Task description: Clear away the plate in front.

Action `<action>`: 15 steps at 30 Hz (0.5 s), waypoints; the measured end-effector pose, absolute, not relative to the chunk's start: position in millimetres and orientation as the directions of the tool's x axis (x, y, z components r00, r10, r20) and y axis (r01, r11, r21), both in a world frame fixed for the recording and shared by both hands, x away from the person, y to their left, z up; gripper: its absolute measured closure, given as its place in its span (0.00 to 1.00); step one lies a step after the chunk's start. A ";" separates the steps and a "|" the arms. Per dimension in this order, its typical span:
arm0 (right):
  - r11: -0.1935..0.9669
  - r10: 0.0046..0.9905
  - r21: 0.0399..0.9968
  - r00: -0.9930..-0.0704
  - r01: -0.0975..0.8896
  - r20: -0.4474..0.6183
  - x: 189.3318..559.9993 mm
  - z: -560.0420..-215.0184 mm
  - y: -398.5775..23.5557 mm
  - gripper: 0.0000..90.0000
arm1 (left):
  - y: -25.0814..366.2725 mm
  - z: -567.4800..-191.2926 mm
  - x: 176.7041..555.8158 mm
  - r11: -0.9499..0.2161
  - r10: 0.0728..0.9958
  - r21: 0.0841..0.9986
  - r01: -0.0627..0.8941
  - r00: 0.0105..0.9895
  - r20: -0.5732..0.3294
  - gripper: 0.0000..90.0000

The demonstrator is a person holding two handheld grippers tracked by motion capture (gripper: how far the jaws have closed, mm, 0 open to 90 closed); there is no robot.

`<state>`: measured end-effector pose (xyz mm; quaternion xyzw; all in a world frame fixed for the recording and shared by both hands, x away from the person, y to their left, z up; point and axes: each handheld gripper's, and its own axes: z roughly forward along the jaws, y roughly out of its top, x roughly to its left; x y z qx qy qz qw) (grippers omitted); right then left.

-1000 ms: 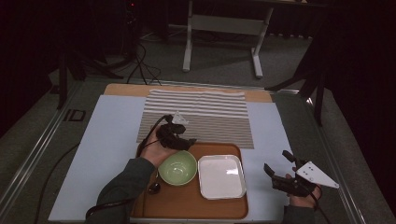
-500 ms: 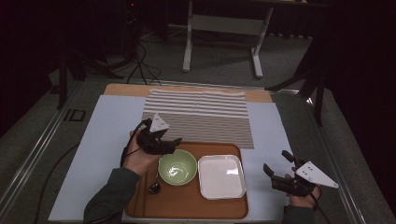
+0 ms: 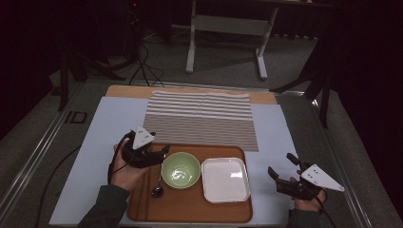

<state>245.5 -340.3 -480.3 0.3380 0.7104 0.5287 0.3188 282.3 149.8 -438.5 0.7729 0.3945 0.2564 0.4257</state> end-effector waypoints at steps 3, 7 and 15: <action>0.214 0.816 0.966 -0.570 0.143 -0.096 245.6 -480.3 -339.9 0.15 | 158.0 -441.5 277.0 -0.306 0.838 0.871 0.385 0.543 0.054 0.37; 0.215 0.815 0.966 -0.572 0.143 -0.097 245.6 -480.3 -339.4 0.15 | 169.8 -446.5 270.7 -0.281 0.851 0.880 0.382 0.523 0.045 0.37; 0.212 0.814 0.967 -0.574 0.143 -0.094 245.2 -479.8 -339.2 0.15 | 188.7 -454.9 257.0 -0.250 0.877 0.892 0.377 0.478 0.044 0.37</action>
